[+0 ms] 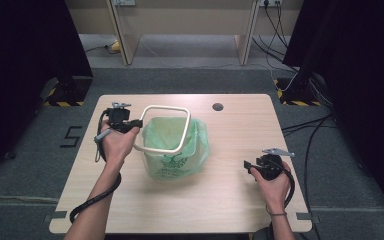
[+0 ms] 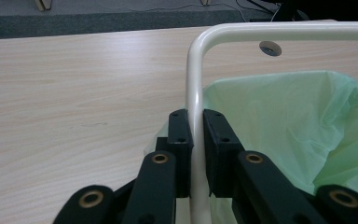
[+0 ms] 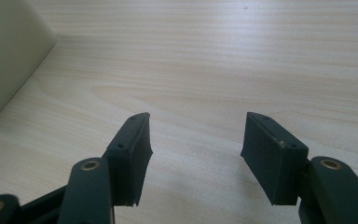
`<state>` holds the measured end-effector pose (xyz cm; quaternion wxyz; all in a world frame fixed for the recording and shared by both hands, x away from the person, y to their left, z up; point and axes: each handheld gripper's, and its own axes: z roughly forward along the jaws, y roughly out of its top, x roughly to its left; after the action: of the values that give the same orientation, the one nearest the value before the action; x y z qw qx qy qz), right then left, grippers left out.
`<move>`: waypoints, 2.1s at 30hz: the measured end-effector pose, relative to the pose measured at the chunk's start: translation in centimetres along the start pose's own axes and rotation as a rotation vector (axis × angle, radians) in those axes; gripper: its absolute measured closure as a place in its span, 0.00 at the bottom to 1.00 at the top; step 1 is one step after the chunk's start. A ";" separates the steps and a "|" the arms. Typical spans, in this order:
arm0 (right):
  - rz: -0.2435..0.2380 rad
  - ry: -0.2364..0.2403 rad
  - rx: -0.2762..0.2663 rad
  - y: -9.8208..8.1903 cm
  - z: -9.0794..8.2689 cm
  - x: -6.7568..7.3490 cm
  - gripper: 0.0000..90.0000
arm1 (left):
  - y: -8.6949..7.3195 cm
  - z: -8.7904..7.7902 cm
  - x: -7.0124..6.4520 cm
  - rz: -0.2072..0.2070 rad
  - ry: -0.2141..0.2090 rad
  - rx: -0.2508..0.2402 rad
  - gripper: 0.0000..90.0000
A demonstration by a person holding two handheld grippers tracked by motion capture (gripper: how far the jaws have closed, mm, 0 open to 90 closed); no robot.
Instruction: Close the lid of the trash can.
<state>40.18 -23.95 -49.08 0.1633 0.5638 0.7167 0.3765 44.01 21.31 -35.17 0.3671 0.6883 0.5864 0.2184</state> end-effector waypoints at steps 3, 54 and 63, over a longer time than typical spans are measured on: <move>0.001 0.000 0.001 0.0 0.0 0.0 0.46 | 0.0 0.1 -0.2 0.002 -0.001 0.000 0.90; 0.001 0.004 0.000 0.0 0.0 0.1 0.46 | -0.1 1.5 -2.1 0.027 -0.009 0.053 0.90; 0.000 0.004 0.000 0.0 0.0 0.1 0.46 | -0.3 2.3 -2.1 0.028 -0.002 0.078 0.90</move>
<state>40.16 -23.90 -49.00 0.1620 0.5631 0.7171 0.3774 45.01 18.76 -36.61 0.3376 0.7103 0.5844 0.1999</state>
